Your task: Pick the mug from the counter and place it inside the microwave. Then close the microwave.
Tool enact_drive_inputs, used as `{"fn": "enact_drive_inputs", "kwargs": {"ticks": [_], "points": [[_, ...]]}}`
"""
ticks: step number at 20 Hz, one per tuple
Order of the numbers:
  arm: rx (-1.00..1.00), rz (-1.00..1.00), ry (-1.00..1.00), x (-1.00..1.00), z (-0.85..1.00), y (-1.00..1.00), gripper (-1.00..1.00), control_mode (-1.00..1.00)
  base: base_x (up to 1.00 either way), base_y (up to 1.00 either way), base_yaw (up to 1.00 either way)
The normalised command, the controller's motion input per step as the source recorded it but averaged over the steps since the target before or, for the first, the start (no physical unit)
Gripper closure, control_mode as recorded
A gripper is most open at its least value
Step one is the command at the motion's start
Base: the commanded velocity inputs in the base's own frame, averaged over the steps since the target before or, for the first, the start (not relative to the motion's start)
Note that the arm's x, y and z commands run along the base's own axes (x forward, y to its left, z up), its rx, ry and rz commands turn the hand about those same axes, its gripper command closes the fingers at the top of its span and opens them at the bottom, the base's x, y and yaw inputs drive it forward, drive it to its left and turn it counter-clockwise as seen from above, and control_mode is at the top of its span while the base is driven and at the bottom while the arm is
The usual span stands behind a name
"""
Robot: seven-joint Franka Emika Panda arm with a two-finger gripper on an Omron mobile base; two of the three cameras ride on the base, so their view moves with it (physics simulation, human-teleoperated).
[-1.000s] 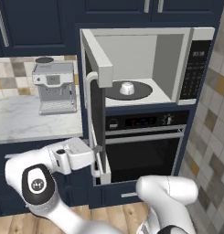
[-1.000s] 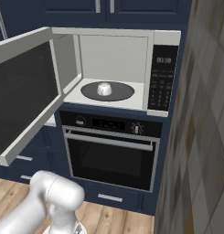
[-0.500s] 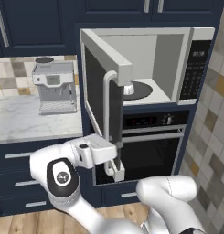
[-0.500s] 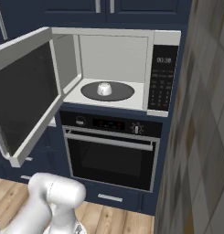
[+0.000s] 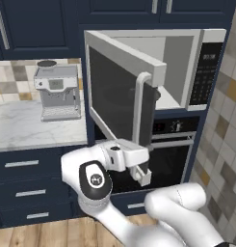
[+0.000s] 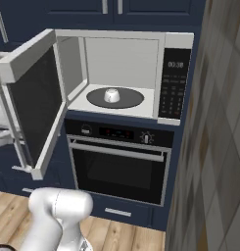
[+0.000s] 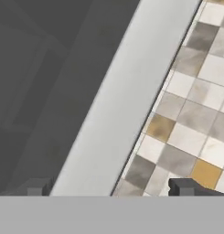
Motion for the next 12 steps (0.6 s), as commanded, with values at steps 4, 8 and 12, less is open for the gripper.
{"fn": "enact_drive_inputs", "kwargs": {"ticks": [4,8,12], "points": [[0.0,0.02,0.05,0.12,0.0,-0.71,-1.0,-1.0,0.0,0.0,0.0],[0.0,0.07,0.05,0.24,0.03,-0.69,-1.0,-1.0,0.0,0.0,0.0],[0.0,0.08,0.03,0.29,0.06,-0.62,-1.0,-1.0,0.0,0.0,0.0]]}}
